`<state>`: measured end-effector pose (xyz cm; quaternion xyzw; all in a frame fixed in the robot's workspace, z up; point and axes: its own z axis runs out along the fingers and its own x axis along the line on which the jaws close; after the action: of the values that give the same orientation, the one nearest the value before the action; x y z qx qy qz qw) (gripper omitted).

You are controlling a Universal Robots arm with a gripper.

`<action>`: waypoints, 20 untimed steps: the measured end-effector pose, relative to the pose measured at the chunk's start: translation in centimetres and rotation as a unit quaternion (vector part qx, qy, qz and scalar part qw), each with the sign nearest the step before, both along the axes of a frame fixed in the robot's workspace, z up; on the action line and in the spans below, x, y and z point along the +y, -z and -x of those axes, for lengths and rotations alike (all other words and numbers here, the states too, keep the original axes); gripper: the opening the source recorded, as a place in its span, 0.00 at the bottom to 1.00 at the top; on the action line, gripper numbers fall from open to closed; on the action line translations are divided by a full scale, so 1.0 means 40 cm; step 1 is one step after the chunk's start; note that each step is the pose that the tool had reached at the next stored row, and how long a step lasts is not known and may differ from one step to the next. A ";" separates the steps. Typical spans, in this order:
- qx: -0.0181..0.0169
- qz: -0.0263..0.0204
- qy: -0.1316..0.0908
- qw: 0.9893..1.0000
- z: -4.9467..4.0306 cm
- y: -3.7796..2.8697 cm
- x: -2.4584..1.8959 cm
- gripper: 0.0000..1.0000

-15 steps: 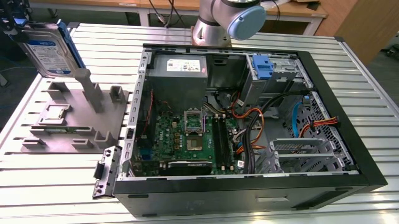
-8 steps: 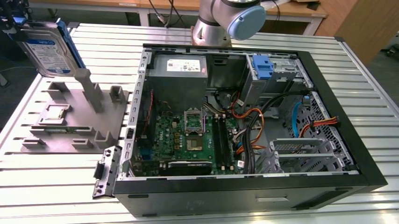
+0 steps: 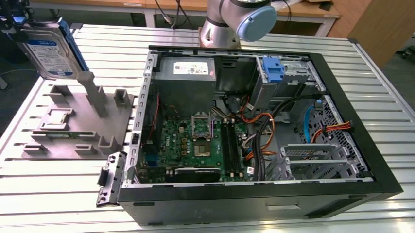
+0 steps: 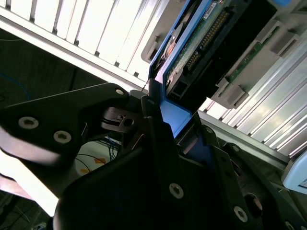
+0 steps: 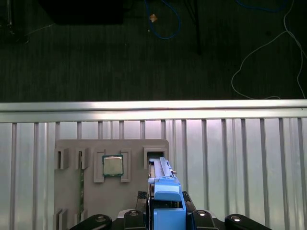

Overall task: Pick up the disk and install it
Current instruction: 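Pick up the disk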

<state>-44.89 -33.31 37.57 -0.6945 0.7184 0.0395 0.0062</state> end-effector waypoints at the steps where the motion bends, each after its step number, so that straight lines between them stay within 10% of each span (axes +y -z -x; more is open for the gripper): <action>1: 0.000 0.000 0.000 1.000 0.000 -0.001 0.000 0.36; 20: 0.000 0.002 0.000 1.000 0.000 -0.018 0.000 0.36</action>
<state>-44.89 -33.31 38.28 -0.6945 0.7184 0.0381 0.0049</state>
